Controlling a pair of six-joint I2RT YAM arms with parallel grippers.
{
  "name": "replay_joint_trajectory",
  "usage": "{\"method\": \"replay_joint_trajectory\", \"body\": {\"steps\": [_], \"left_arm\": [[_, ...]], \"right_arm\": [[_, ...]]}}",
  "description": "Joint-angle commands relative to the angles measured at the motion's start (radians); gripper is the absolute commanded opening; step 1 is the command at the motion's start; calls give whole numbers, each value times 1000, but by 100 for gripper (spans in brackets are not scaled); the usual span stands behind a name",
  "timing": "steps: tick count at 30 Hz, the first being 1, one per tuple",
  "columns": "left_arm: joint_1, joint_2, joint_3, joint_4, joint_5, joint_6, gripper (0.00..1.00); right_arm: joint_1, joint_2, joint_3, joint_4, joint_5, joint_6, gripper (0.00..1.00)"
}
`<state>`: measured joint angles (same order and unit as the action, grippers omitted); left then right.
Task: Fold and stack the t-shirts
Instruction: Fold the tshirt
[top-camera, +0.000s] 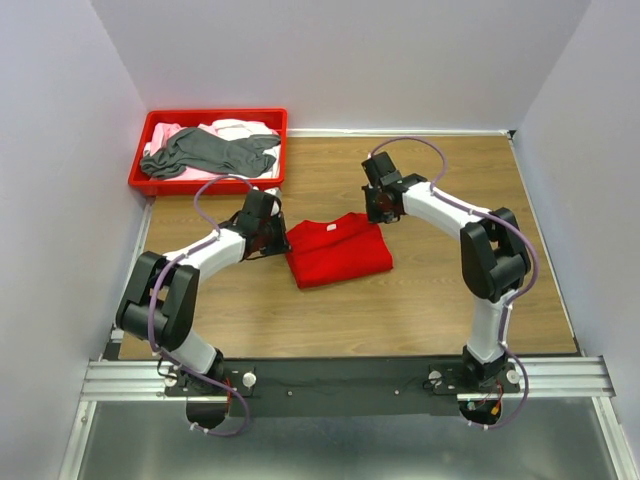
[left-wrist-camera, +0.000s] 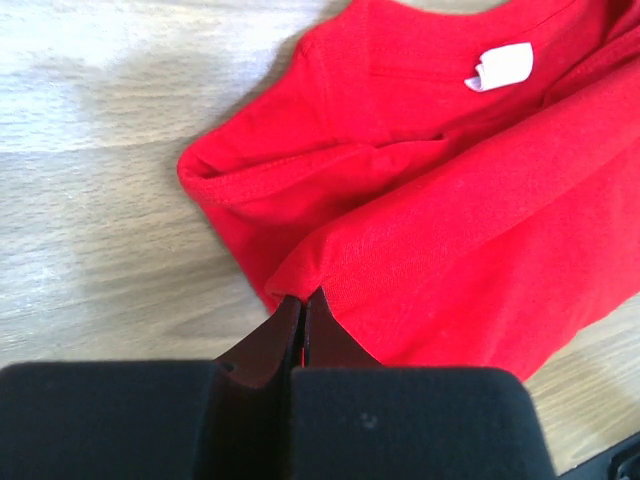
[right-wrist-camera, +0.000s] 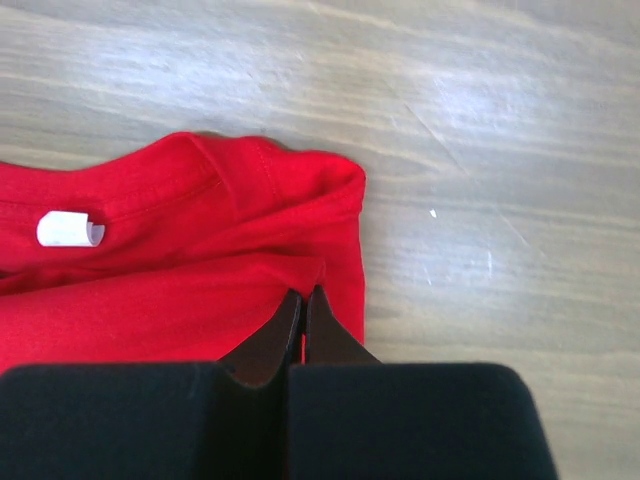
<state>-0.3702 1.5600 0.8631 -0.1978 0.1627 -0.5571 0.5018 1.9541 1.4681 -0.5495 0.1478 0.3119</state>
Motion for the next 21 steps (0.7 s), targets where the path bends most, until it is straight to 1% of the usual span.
{"method": "replay_joint_trajectory", "body": {"steps": [1, 8, 14, 16, 18, 21], "left_arm": [[19, -24, -9, 12, -80, 10, 0], [27, -23, -39, 46, -91, -15, 0], [28, -8, -70, 63, -91, -35, 0], [27, -20, -85, 63, -91, -53, 0], [27, -67, -99, 80, -98, -69, 0], [33, -113, -113, 92, -152, -82, 0]], "right_arm": [[-23, 5, 14, 103, 1, -53, 1], [-23, 0, 21, 175, -43, -85, 1], [-23, -29, -43, 282, -138, -103, 1], [-23, -24, -57, 315, -158, -108, 1], [-23, -18, -58, 336, -186, -108, 1], [-25, -8, -55, 359, -197, -106, 2]]}}
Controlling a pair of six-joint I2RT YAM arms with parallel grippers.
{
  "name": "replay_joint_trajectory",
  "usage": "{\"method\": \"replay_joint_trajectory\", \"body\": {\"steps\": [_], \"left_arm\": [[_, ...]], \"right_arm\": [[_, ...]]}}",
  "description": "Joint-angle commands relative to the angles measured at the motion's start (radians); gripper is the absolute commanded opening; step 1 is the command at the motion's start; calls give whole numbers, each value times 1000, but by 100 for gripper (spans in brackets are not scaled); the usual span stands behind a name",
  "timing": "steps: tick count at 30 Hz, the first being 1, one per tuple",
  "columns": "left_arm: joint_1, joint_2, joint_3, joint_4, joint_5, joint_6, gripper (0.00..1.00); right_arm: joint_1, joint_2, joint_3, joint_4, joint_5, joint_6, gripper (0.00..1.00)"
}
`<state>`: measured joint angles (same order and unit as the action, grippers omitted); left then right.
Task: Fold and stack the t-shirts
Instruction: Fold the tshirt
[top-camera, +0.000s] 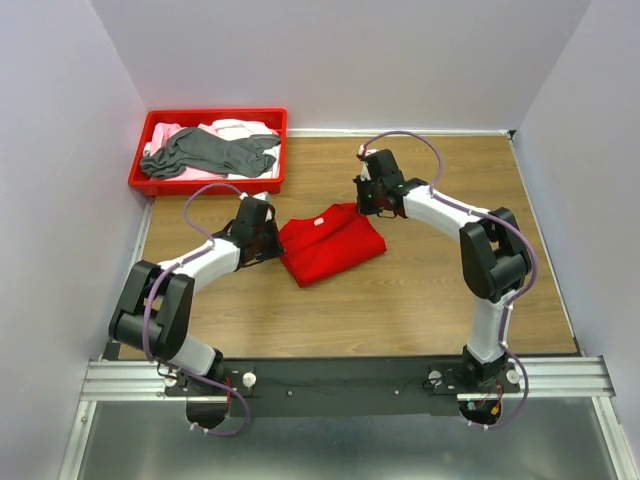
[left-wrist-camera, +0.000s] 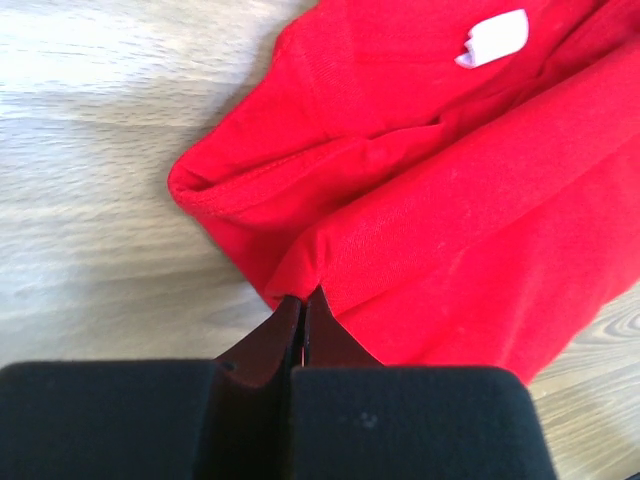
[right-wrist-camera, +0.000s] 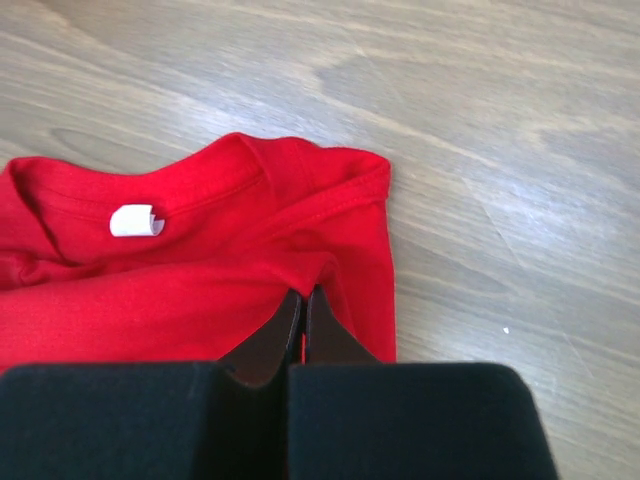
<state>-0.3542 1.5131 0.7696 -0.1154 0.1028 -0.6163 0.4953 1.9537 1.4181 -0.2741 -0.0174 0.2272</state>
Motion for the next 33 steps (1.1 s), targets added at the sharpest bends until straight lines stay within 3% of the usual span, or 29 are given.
{"method": "replay_joint_trajectory", "body": {"steps": [1, 12, 19, 22, 27, 33], "left_arm": [[18, -67, -24, 11, -95, -29, 0], [23, 64, -79, 71, 12, -65, 0], [9, -5, -134, 4, 52, -25, 0], [-28, -68, -199, -29, 89, -31, 0], [-205, -207, -280, -95, 94, -133, 0], [-235, -440, -190, -279, -46, -166, 0]], "right_arm": [[-17, 13, 2, 85, -42, -22, 3], [-17, 166, -11, 88, -111, 6, 4], [-17, 30, -278, 24, -150, 132, 1], [-12, -90, -417, -19, -208, 217, 1], [31, -463, -760, -115, -205, 368, 1], [34, -783, -786, -264, -164, 432, 1]]}}
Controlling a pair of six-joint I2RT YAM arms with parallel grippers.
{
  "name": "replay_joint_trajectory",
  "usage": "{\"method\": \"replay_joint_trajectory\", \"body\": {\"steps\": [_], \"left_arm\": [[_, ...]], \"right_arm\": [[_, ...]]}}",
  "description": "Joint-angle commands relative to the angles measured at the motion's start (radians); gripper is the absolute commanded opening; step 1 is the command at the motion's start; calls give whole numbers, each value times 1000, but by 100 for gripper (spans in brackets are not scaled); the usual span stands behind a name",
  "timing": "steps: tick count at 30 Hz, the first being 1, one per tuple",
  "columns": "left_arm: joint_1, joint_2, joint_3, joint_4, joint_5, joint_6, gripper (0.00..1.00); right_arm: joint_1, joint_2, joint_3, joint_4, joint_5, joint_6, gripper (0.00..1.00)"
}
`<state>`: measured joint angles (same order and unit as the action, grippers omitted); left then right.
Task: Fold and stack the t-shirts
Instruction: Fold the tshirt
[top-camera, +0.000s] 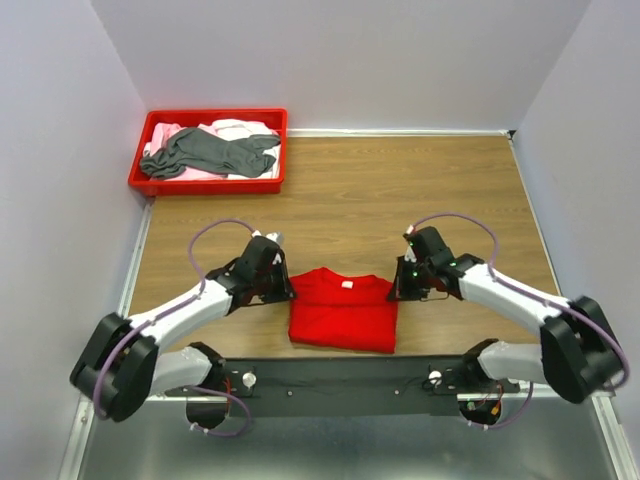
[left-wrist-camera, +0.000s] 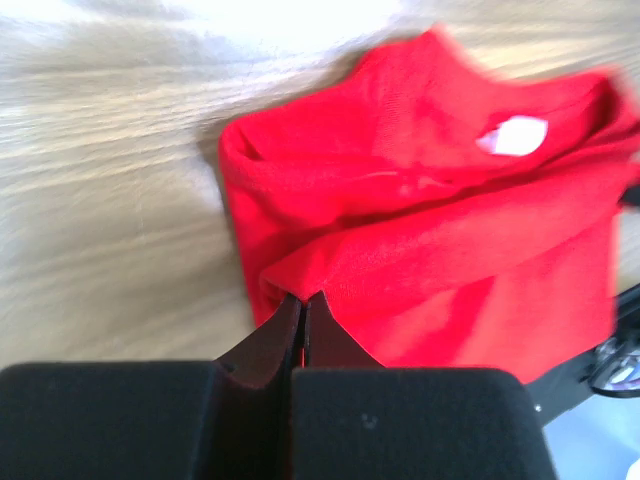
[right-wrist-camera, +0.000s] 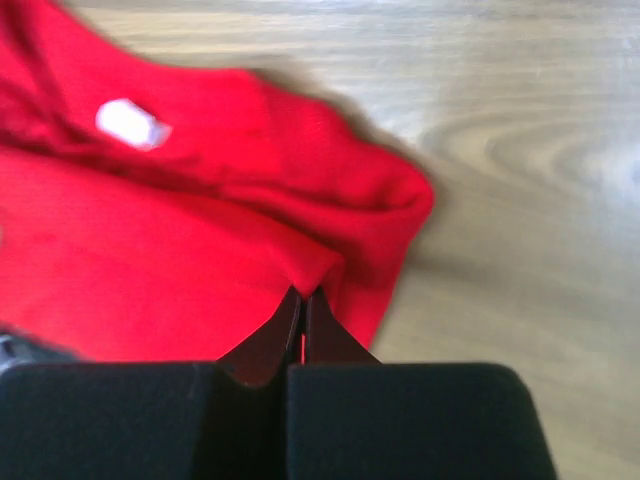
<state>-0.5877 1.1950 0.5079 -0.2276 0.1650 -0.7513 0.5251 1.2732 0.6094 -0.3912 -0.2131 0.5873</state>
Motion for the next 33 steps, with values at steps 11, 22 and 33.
{"method": "replay_joint_trajectory", "body": {"steps": [11, 22, 33], "left_arm": [[0, -46, 147, -67, -199, 69, 0], [8, 115, 224, 148, -266, 124, 0], [12, 207, 192, 149, -314, 67, 0]], "right_arm": [[1, -1, 96, -163, 181, 98, 1], [0, 198, 29, -2, 270, 108, 1], [1, 131, 53, -5, 245, 76, 3]]}}
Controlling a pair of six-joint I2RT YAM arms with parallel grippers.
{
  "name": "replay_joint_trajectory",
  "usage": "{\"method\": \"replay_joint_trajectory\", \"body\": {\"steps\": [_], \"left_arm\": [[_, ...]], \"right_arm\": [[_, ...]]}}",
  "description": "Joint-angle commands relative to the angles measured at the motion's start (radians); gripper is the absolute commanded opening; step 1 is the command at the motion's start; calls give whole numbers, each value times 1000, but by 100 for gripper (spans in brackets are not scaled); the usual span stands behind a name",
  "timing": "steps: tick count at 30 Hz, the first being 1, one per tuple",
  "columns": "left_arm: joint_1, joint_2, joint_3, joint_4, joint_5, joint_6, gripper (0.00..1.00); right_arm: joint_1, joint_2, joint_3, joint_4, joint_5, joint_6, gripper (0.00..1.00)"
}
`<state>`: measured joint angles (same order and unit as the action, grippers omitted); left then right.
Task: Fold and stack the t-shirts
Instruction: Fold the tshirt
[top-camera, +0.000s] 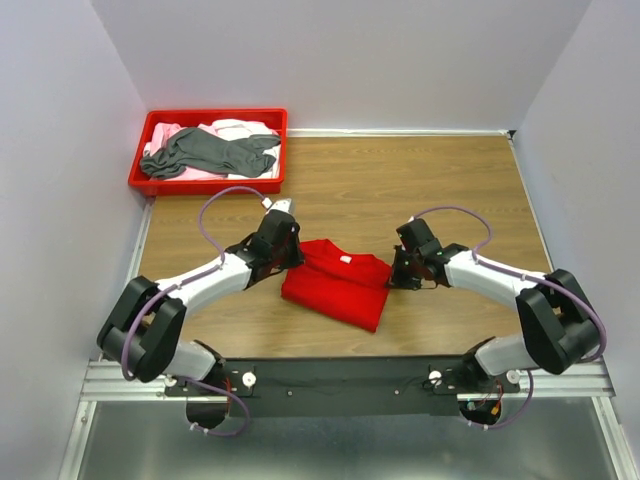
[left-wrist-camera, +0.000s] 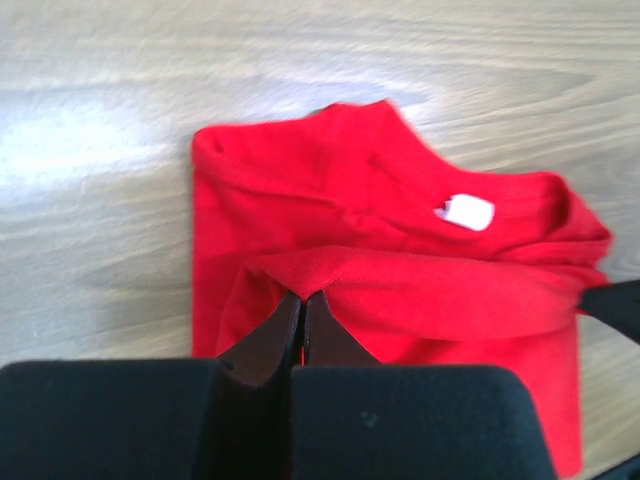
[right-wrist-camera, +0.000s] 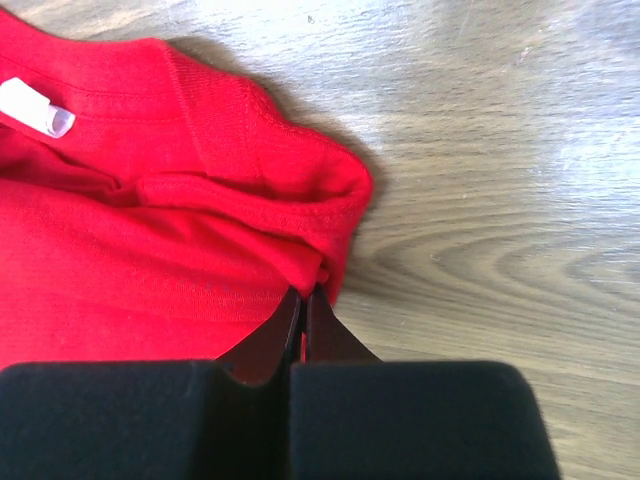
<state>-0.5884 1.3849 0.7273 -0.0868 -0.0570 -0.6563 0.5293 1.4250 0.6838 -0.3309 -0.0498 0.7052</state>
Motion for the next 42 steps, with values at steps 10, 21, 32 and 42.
{"method": "replay_joint_trajectory", "body": {"steps": [10, 21, 32, 42], "left_arm": [[45, 131, -22, 27, -70, -25, 0], [58, 126, -14, -7, -53, -19, 15], [44, -84, 133, -201, -81, 0, 64], [-79, -124, 51, -108, 92, -28, 31]], "right_arm": [[-5, -29, 77, -79, 96, -56, 4], [-5, 106, 135, -77, 166, -116, 22], [27, -61, 263, -94, -13, -250, 57], [100, -8, 174, 82, -298, -273, 33]]}}
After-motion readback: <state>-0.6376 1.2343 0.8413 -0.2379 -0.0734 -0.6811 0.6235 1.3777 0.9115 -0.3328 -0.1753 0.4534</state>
